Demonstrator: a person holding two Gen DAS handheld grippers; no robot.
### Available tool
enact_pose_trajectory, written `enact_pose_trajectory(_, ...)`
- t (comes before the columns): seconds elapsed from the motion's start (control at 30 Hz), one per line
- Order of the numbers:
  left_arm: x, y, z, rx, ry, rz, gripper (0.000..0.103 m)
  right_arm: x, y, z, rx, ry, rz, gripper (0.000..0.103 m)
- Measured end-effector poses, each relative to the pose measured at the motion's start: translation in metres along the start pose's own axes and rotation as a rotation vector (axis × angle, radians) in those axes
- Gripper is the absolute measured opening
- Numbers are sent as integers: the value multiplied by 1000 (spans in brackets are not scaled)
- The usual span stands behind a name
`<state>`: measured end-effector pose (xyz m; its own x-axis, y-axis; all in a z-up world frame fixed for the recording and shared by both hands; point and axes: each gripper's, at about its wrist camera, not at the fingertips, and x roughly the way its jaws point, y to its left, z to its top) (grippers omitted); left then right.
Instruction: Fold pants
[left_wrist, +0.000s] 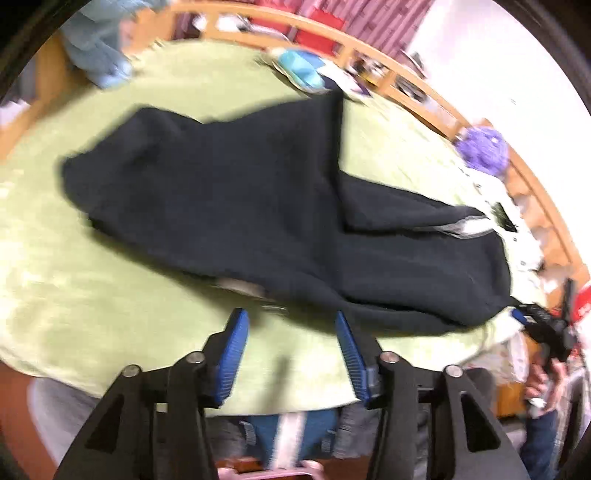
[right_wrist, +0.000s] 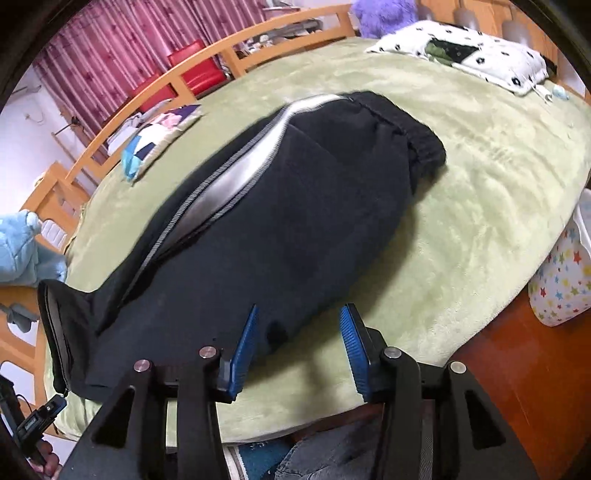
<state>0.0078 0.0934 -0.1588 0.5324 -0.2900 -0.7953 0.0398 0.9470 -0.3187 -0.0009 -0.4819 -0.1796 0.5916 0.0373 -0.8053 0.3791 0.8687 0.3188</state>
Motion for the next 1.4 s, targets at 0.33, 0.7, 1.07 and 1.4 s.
enact_pose_trajectory(0.33,2,104,41,-207,-75,110,52,3,86,16,-86,-37,18,49)
enact_pose_trajectory(0.7,94,148,84,-327,-10,0,52,33,124,4,-86,38,-49,49)
enact_pose_trajectory(1.07,101,152,103,-366,-70,-13,14,49,142,-5,-84,67,-50,49)
enact_pose_trajectory(1.4,45,177,37,-415,-92,113,27,30,109,-1,-57,21,-19,49)
